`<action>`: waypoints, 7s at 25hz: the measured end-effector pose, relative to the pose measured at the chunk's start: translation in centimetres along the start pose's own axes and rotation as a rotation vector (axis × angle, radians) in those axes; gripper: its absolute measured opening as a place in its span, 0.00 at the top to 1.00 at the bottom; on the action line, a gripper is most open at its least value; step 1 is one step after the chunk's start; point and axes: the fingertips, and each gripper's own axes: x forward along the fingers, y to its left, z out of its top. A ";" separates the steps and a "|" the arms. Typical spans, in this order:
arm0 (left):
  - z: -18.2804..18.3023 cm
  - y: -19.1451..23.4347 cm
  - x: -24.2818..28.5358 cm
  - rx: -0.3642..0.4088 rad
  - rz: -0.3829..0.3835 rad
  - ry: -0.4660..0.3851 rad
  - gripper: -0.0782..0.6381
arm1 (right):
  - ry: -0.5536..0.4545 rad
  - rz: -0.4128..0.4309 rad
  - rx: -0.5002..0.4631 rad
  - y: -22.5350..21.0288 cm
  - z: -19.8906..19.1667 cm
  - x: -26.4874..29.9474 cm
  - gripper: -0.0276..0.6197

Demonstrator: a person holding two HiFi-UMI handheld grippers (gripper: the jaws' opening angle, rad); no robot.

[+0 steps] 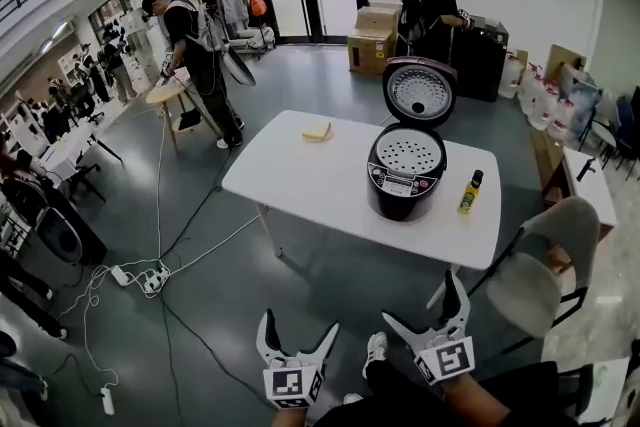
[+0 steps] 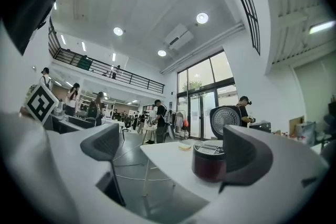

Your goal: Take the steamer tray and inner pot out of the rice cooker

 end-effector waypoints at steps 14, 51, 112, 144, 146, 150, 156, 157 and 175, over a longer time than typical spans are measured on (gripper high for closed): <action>1.6 1.3 17.4 0.044 -0.112 0.062 0.07 | 0.053 -0.066 -0.030 -9.6 -3.2 12.7 0.04; 4.1 -1.1 50.6 0.081 -0.537 0.108 0.15 | 0.197 -0.450 -0.064 -28.7 -8.9 27.5 0.04; -6.7 -10.7 67.9 0.691 -0.637 0.535 0.78 | 0.991 -0.196 -0.327 -42.2 -28.1 35.5 0.82; 5.7 -0.1 66.1 0.536 -0.433 0.358 0.85 | 0.681 -0.149 -0.456 -36.7 -14.0 46.2 0.85; 6.0 2.6 66.3 0.535 -0.424 0.357 0.85 | 0.680 -0.142 -0.458 -35.0 -14.0 48.4 0.85; 6.1 8.2 66.6 0.534 -0.400 0.374 0.85 | 0.692 -0.111 -0.454 -31.2 -14.8 52.8 0.85; 4.5 16.9 66.3 0.510 -0.352 0.421 0.85 | 0.710 -0.041 -0.442 -24.7 -17.1 58.6 0.85; 4.0 18.6 66.2 0.505 -0.343 0.432 0.85 | 0.714 -0.029 -0.440 -23.4 -17.7 59.7 0.85; -8.8 39.0 62.5 0.399 -0.216 0.629 0.85 | 0.811 0.152 -0.369 -5.0 -31.6 69.2 0.85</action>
